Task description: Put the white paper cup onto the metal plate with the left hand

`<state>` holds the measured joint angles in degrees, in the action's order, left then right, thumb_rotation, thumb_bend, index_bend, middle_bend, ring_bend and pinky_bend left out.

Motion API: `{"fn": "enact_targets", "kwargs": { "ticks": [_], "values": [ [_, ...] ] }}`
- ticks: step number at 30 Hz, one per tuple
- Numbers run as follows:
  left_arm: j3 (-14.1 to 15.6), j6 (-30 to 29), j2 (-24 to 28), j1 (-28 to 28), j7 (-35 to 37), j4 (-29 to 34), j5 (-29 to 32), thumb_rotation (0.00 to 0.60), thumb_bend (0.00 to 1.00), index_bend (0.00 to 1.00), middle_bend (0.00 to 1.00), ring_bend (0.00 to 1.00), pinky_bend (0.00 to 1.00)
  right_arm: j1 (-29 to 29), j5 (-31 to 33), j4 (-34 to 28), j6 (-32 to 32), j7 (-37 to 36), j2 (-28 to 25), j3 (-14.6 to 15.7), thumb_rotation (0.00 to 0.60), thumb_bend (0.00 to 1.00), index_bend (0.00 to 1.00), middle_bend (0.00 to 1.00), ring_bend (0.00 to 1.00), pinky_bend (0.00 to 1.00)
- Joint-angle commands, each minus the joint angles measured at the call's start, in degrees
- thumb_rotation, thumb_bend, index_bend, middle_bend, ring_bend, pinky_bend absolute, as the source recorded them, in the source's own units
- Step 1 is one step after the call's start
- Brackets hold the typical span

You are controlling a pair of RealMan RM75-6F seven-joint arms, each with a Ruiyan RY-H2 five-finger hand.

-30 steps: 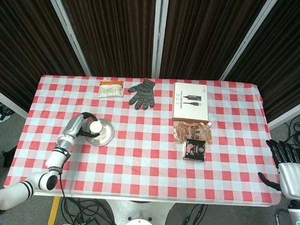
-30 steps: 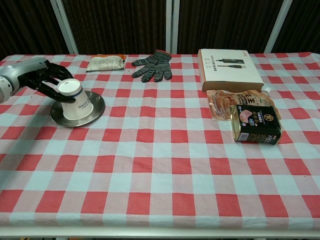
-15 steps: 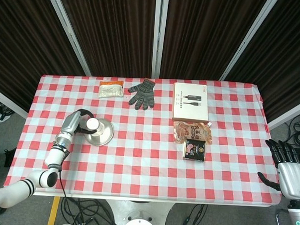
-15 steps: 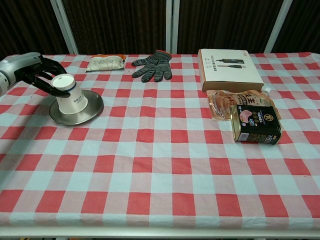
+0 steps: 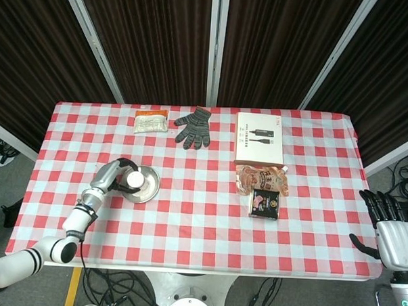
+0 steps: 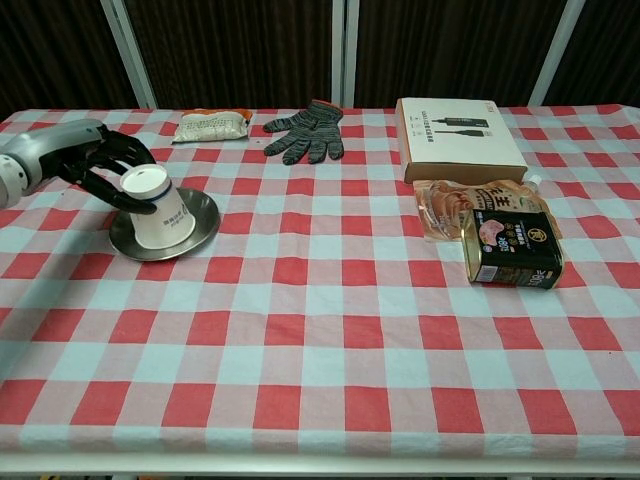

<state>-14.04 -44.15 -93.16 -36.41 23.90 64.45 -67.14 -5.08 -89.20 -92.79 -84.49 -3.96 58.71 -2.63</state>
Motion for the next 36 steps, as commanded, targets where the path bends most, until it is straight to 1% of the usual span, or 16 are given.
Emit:
{"fn": "enact_targets", "kwargs": {
  "ticks": [1,3,5,10,13,15,18,21,23,28,31,33,36],
  "values": [
    [-1.9,-0.5,-2.1,-0.8,-1.9,-5.0,3.1,0.600,0.12,0.53,0.31,0.17,0.16,0.0,-0.2,0.0,0.0,-0.1,0.0,0.1,0.600,0.13,0.03,0.08,0.00,0.00],
    [-2.2,-0.2,-2.5,-0.8,-2.4,-5.7,4.2,0.600,0.12,0.53,0.31,0.17,0.16,0.0,-0.3,0.1,0.0,-0.2,0.1,0.2,0.600,0.13,0.03,0.08,0.00,0.00],
    [-2.0,-0.2,-2.1,-0.6,-2.8,-4.6,4.1,0.600,0.12,0.53,0.31,0.17,0.16,0.1,-0.4,0.2,-0.1,-0.4,0.2,0.3,0.600,0.13,0.03,0.08,0.00,0.00],
    [0.0,-0.3,0.5,0.4,-1.9,2.0,0.8,0.600,0.12,0.53,0.31,0.17,0.16,0.2,-0.5,0.6,-0.2,-0.7,0.3,0.5,0.600,0.13,0.03,0.08,0.00,0.00],
    [0.6,0.5,1.7,0.3,-0.8,4.2,-0.3,0.600,0.12,0.53,0.31,0.17,0.16,0.2,-0.4,0.5,-0.4,-0.6,0.1,0.3,0.600,0.13,0.03,0.08,0.00,0.00],
    [0.3,1.0,1.7,0.0,-0.6,3.6,0.0,0.600,0.12,0.53,0.31,0.17,0.16,0.2,-0.3,0.3,-0.4,-0.5,0.1,0.2,0.600,0.13,0.03,0.08,0.00,0.00],
    [-0.8,0.6,0.5,-0.5,-1.5,0.1,1.8,0.600,0.12,0.54,0.31,0.17,0.16,0.1,-0.1,0.2,-0.4,-0.4,0.0,0.1,0.600,0.13,0.03,0.08,0.00,0.00],
    [-1.8,-0.4,-1.2,-0.8,-3.9,-3.9,4.3,0.600,0.12,0.54,0.31,0.17,0.16,0.2,-0.1,0.1,-0.4,-0.4,0.0,0.1,0.600,0.13,0.03,0.08,0.00,0.00],
    [-2.4,-1.3,-0.9,-0.4,-4.2,-3.3,5.0,0.600,0.12,0.54,0.31,0.17,0.15,0.3,-0.1,0.2,-0.6,-0.4,-0.1,0.1,0.600,0.13,0.03,0.08,0.00,0.00],
    [-3.5,-3.8,1.8,0.9,-2.5,1.4,4.1,0.600,0.12,0.54,0.31,0.17,0.15,0.3,-0.3,0.2,-0.7,-0.5,0.0,0.1,0.600,0.13,0.03,0.08,0.00,0.00],
    [-4.8,-3.9,2.4,0.5,-2.2,1.2,4.9,0.600,0.12,0.54,0.31,0.17,0.15,0.2,-0.5,0.3,-0.8,-0.5,0.0,0.1,0.600,0.13,0.03,0.08,0.00,0.00],
    [-5.9,-3.5,1.8,-0.4,-2.5,-0.7,6.2,0.600,0.12,0.54,0.31,0.17,0.15,0.2,-0.6,0.3,-0.8,-0.6,0.0,0.2,0.600,0.13,0.03,0.08,0.00,0.00],
    [-7.5,-1.1,-0.6,-2.6,-3.6,-6.5,9.5,0.600,0.12,0.54,0.31,0.17,0.15,0.3,-0.5,0.4,-0.8,-0.7,0.1,0.2,0.600,0.13,0.03,0.08,0.00,0.00]
  ]
}}
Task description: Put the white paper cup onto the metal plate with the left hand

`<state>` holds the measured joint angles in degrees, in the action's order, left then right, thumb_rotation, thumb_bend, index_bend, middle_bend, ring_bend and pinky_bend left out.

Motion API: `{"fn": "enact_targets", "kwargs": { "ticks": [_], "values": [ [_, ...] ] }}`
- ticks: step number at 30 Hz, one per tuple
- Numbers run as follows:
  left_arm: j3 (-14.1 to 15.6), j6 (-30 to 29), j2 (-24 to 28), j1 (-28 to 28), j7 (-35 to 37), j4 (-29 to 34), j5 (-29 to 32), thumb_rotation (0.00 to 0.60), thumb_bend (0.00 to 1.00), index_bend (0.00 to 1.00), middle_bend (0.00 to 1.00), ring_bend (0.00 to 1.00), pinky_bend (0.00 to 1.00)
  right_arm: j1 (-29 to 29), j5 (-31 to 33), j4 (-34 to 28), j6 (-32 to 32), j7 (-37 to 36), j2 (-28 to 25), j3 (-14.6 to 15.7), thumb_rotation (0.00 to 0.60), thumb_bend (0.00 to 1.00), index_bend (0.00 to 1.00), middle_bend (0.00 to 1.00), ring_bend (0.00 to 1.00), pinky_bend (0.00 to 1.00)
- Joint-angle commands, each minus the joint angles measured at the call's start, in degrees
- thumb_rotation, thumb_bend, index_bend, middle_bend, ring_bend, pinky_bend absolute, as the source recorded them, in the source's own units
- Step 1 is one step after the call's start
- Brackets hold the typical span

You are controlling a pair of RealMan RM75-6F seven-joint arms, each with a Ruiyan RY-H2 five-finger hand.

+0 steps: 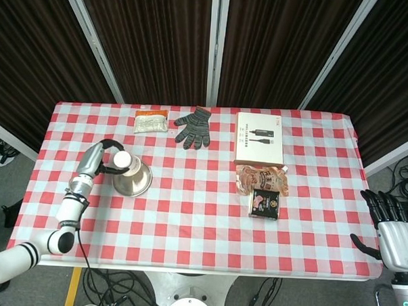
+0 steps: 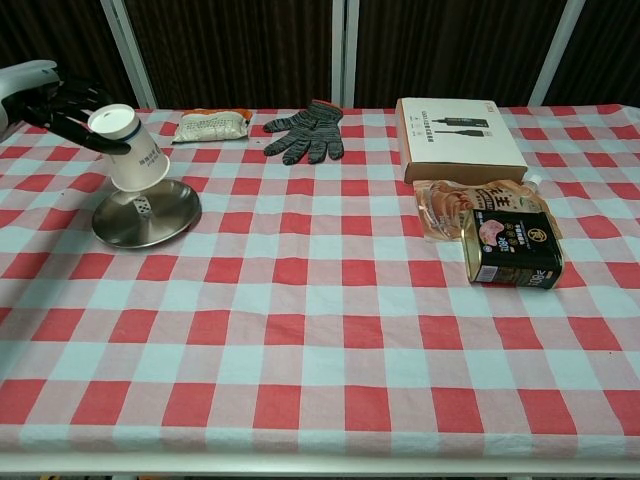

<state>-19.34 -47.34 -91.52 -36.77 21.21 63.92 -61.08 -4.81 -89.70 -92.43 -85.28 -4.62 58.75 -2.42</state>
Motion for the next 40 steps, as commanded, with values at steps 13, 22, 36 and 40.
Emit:
{"fn": "enact_targets", "kwargs": {
  "ticks": [13,22,36,40],
  "values": [
    [-4.0,10.9,-9.9,-7.9,-3.7,-23.9,9.2,0.600,0.12,0.40,0.25,0.13,0.14,0.2,0.4,-0.5,0.1,0.5,-0.1,0.1,0.600,0.13,0.03,0.08,0.00,0.00],
    [-0.1,-2.7,-2.6,-0.9,-3.4,-13.7,-0.4,0.600,0.12,0.17,0.15,0.08,0.11,0.4,1.1,0.3,-0.2,-0.6,-0.5,-0.2,0.600,0.13,0.03,0.08,0.00,0.00],
    [15.5,-31.7,18.0,20.6,-22.2,14.8,-15.5,0.600,0.12,0.22,0.16,0.08,0.07,-0.2,-1.3,4.7,-0.3,-4.8,2.1,0.3,0.600,0.13,0.03,0.05,0.00,0.00],
    [18.2,-35.2,21.5,25.1,-24.4,21.9,-15.9,0.600,0.12,0.24,0.16,0.08,0.07,-0.2,-2.8,5.5,-1.2,-5.4,2.9,0.7,0.600,0.13,0.03,0.05,0.00,0.00]
  ]
}}
